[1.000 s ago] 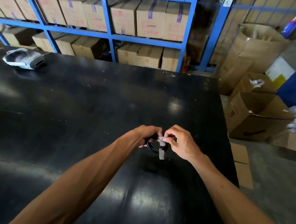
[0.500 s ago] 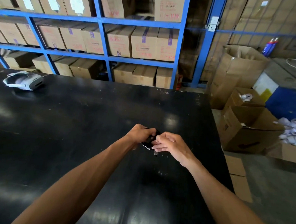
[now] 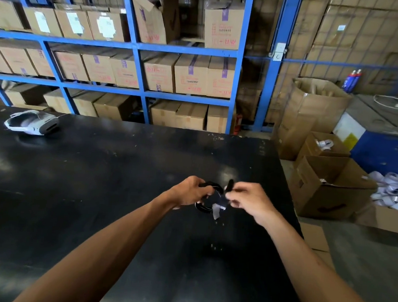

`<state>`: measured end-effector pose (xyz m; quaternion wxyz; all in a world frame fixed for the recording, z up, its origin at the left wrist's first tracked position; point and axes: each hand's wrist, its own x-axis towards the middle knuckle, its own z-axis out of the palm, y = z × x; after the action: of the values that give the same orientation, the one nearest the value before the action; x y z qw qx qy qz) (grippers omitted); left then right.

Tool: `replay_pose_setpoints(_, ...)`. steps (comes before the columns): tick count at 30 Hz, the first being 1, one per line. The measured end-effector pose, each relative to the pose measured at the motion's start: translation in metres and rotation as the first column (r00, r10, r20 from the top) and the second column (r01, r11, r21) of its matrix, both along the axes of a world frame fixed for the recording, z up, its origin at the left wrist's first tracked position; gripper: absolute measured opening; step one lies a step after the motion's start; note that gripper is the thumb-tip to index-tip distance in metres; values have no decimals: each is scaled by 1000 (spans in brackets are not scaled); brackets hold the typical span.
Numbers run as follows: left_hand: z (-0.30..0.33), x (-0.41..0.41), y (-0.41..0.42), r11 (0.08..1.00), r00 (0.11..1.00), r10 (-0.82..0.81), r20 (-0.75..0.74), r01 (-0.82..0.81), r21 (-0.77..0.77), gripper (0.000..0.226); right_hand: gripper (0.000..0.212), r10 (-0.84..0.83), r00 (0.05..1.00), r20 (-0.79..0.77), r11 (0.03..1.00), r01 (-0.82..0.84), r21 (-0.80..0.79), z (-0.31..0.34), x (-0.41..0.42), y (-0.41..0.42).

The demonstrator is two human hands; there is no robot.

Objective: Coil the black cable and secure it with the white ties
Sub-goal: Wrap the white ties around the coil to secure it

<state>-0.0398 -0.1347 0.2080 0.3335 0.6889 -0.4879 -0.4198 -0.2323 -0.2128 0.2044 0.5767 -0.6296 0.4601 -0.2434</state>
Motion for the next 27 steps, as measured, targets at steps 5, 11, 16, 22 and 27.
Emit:
replay_pose_setpoints(5,13,-6,7,933,936,-343,-81,350,86,21,14,-204,979,-17,876,175,-451,16,-2,-18)
replay_pose_setpoints(11,26,-10,6,924,916,-378,-132,382,2,15,13,0,999,-42,960,-12,-280,12,13,4)
replay_pose_setpoints(16,17,-1,7,984,996,-93,3,93,-150,28,29,-35,999,2,987,35,-158,15,6,6)
replay_pose_setpoints(22,19,-5,5,986,997,-74,-23,70,-150,23,21,70,995,65,991,-62,-120,18,10,9)
replay_pose_setpoints(27,15,-10,3,994,976,61,-210,-78,-73,16,17,225,973,-45,924,-228,-307,9,0,11)
